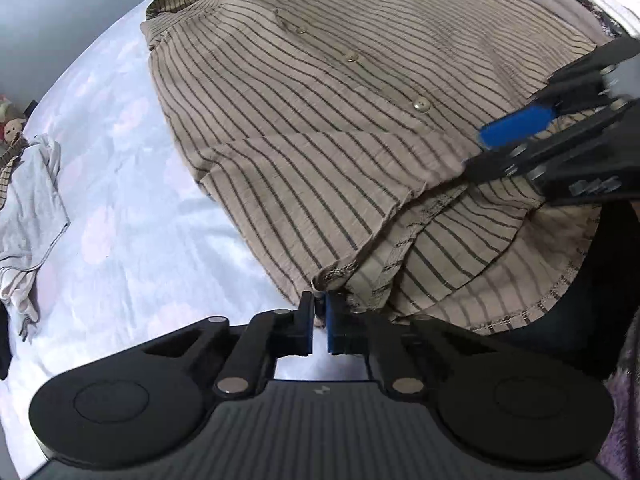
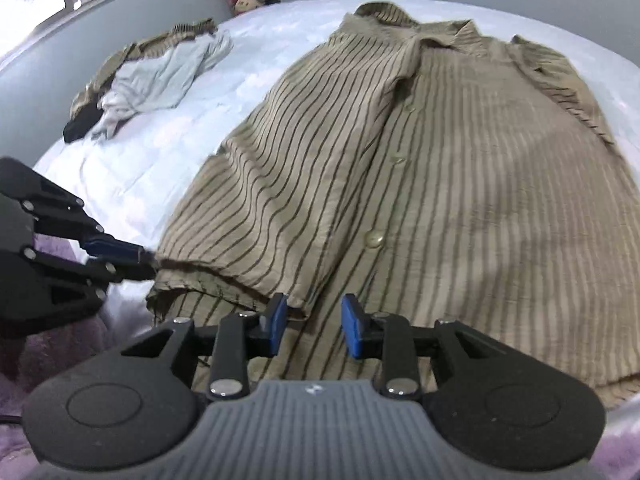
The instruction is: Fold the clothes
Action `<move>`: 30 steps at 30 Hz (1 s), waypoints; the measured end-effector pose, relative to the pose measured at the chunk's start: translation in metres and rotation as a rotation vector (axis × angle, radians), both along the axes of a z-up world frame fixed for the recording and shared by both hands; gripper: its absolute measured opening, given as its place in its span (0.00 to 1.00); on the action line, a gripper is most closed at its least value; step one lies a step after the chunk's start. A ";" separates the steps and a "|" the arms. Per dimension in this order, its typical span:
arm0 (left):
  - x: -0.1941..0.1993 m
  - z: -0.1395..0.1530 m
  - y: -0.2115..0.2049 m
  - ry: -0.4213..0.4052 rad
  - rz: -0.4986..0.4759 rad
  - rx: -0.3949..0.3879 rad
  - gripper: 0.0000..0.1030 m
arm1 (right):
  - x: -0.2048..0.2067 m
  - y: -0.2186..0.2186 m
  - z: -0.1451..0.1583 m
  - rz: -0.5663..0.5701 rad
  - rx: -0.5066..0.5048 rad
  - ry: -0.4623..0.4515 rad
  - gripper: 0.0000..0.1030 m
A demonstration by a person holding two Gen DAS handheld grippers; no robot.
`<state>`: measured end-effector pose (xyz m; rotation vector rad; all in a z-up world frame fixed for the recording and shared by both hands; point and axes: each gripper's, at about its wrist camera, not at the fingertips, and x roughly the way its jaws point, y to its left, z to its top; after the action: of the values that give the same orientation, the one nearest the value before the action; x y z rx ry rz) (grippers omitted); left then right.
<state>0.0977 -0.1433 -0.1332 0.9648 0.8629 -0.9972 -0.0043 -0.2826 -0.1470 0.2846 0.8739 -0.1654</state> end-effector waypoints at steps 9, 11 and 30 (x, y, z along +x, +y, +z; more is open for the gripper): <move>-0.016 0.034 0.022 0.040 -0.015 -0.098 0.00 | -0.004 0.002 0.016 -0.001 0.024 -0.056 0.05; -0.020 0.036 0.024 0.040 -0.015 -0.086 0.00 | -0.006 0.004 0.018 0.000 0.020 -0.052 0.05; -0.018 0.049 0.031 0.121 0.041 -0.126 0.18 | -0.016 0.004 -0.010 -0.035 0.056 0.070 0.11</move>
<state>0.0796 -0.1122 -0.0842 0.7836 0.9048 -1.0703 -0.0205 -0.2786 -0.1569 0.3479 0.9442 -0.1849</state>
